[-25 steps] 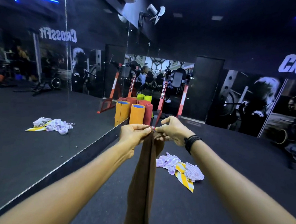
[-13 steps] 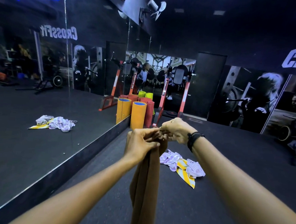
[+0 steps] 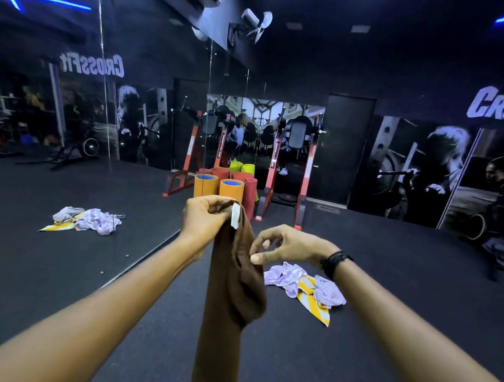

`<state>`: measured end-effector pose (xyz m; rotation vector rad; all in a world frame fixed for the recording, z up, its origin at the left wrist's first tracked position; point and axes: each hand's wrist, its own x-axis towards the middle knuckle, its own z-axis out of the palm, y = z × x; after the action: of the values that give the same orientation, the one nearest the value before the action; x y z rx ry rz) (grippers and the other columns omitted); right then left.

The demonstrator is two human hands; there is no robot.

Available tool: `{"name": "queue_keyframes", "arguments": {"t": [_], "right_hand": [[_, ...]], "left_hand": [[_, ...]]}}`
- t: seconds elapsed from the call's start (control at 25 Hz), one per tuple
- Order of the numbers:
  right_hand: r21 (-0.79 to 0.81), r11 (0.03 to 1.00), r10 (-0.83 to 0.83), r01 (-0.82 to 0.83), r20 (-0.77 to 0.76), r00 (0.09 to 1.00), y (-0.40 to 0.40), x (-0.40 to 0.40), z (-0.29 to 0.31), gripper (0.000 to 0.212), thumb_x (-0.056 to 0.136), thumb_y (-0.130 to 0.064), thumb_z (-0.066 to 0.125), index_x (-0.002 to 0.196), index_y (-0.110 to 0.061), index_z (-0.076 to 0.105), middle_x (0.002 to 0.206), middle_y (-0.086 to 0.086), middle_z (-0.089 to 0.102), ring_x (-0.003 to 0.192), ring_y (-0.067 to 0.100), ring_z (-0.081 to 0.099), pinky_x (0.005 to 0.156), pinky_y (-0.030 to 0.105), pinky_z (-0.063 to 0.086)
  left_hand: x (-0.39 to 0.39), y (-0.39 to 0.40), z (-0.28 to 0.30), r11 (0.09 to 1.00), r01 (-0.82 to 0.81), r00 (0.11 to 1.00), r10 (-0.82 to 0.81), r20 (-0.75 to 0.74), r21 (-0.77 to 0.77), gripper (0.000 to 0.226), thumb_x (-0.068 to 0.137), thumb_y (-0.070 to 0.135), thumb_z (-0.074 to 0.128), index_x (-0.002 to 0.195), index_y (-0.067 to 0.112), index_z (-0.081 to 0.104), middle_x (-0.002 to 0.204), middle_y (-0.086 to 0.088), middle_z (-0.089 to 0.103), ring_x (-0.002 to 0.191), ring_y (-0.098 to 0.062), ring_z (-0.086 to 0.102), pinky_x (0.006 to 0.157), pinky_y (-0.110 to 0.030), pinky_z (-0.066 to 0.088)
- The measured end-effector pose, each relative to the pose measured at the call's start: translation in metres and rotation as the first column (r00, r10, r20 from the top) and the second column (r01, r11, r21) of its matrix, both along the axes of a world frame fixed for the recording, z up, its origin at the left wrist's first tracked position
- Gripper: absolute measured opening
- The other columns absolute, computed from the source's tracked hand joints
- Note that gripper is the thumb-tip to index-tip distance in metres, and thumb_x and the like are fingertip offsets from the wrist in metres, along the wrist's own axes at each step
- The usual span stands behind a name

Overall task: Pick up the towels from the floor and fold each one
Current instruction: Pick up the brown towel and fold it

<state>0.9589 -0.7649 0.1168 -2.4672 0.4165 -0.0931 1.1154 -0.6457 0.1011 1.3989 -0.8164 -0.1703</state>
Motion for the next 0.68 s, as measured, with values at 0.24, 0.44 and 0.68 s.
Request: {"name": "queue_keyframes", "arguments": {"t": [0.24,0.44,0.68], "right_hand": [[0.107,0.994,-0.026,-0.017,0.385,0.923,0.014,0.011,-0.008,0.023,0.081,-0.027,0.076,0.093,-0.012,0.063,0.099,-0.002,0.064,0.084,0.008,0.059,0.081,0.027,0.050],[-0.088,0.993,-0.013,0.079,0.585,0.811,0.017,0.034,-0.016,0.030,0.075,0.006,0.058,0.081,-0.024,0.052,0.089,0.008,0.057,0.072,0.025,0.058,0.064,0.037,0.049],[-0.439,0.898,-0.050,0.007,-0.085,0.995,-0.001,0.033,-0.020,0.035,0.078,0.007,0.051,0.087,-0.023,0.068,0.099,0.004,0.060,0.094,0.025,0.060,0.080,0.036,0.053]], "left_hand": [[0.012,0.005,0.021,0.999,-0.043,0.999,0.043,0.010,-0.012,0.011,0.071,0.022,0.082,0.081,0.024,0.077,0.080,0.001,0.076,0.086,-0.015,0.072,0.086,-0.042,0.057],[0.018,0.011,0.027,0.999,-0.038,0.999,0.038,0.037,-0.005,0.019,0.067,0.026,0.085,0.083,0.020,0.077,0.080,0.000,0.076,0.087,-0.017,0.071,0.087,-0.045,0.056],[0.031,0.029,0.032,0.999,-0.044,0.995,0.045,0.084,-0.007,0.012,0.073,0.019,0.082,0.082,0.023,0.076,0.084,0.000,0.075,0.090,-0.017,0.070,0.088,-0.041,0.056]]}}
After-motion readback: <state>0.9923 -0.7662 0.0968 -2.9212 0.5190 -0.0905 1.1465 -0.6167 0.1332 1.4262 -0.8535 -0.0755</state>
